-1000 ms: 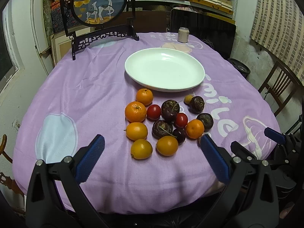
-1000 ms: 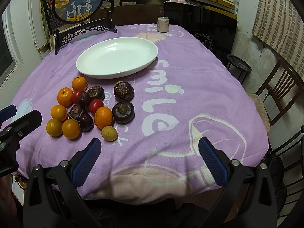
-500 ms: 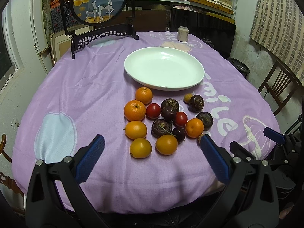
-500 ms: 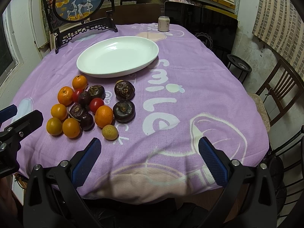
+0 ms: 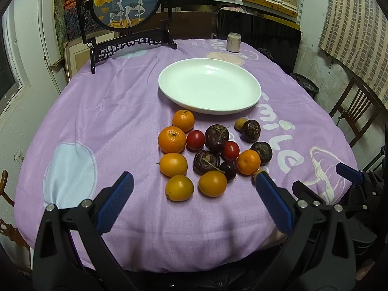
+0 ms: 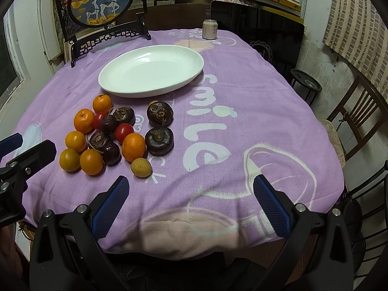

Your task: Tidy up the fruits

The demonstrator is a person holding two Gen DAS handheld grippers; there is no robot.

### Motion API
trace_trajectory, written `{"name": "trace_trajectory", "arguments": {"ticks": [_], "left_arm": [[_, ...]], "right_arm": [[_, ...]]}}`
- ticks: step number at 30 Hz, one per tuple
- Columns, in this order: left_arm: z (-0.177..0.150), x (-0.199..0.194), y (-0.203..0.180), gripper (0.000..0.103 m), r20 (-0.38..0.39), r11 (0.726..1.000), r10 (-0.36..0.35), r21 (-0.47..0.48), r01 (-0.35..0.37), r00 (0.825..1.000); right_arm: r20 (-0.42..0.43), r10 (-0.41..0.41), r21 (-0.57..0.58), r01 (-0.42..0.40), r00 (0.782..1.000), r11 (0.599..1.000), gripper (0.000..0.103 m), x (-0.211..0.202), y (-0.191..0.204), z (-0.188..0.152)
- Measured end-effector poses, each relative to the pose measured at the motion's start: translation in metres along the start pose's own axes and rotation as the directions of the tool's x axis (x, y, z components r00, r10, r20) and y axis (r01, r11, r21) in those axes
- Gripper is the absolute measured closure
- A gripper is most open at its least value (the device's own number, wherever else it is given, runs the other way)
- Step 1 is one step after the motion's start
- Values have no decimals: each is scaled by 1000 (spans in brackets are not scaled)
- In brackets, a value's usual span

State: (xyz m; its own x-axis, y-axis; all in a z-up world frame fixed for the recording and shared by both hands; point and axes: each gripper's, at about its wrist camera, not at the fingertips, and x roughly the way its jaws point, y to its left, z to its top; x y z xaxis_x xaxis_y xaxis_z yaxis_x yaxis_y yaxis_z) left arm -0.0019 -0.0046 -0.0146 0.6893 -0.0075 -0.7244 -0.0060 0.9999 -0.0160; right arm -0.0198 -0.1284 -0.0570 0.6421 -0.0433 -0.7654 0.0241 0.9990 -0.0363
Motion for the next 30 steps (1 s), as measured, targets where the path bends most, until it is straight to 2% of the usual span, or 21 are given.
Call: {"name": "trace_trajectory", "arguments": {"ticks": [13,16,18,21,22,23,27,28,30], "left_arm": [[-7,2,3,2,6,1000,10,1,-10,1000],[-21,6,12,2,9,1000,28,10,-28,1000],[-35,14,20,2,-28,998,57,4,-57,998],[-52,26,29,2,-89,998,64,-23,-66,994],[-57,30,30,2,-105,997,63,-30,-67,992],[-62,33,32,2,-123,997,55,-40,-60,991],[-71,33,32,2,-143,998,23,-63,-32,990],[-71,33,31,2,-142,998,17,-64,-27,990],[-75,34,28,2,-146,998,-5,-65,-5,989]], "right_arm": [[-10,11,-11,-11,1000,1000,1,3,0,-1],[-7,48,-28,-48,999,998,1,9,-2,-2],[-18,70,-39,-71,997,997,1,18,-2,-5],[-39,165,-34,-166,986,986,2,30,1,-6],[-32,200,-42,-201,979,979,9,32,5,-6],[-33,215,-64,-217,976,974,22,35,10,-5],[-69,214,-147,-222,974,964,51,54,28,-3],[-89,226,-153,-237,970,959,63,63,32,-2],[-51,239,-161,-244,970,956,78,65,33,0]]}}
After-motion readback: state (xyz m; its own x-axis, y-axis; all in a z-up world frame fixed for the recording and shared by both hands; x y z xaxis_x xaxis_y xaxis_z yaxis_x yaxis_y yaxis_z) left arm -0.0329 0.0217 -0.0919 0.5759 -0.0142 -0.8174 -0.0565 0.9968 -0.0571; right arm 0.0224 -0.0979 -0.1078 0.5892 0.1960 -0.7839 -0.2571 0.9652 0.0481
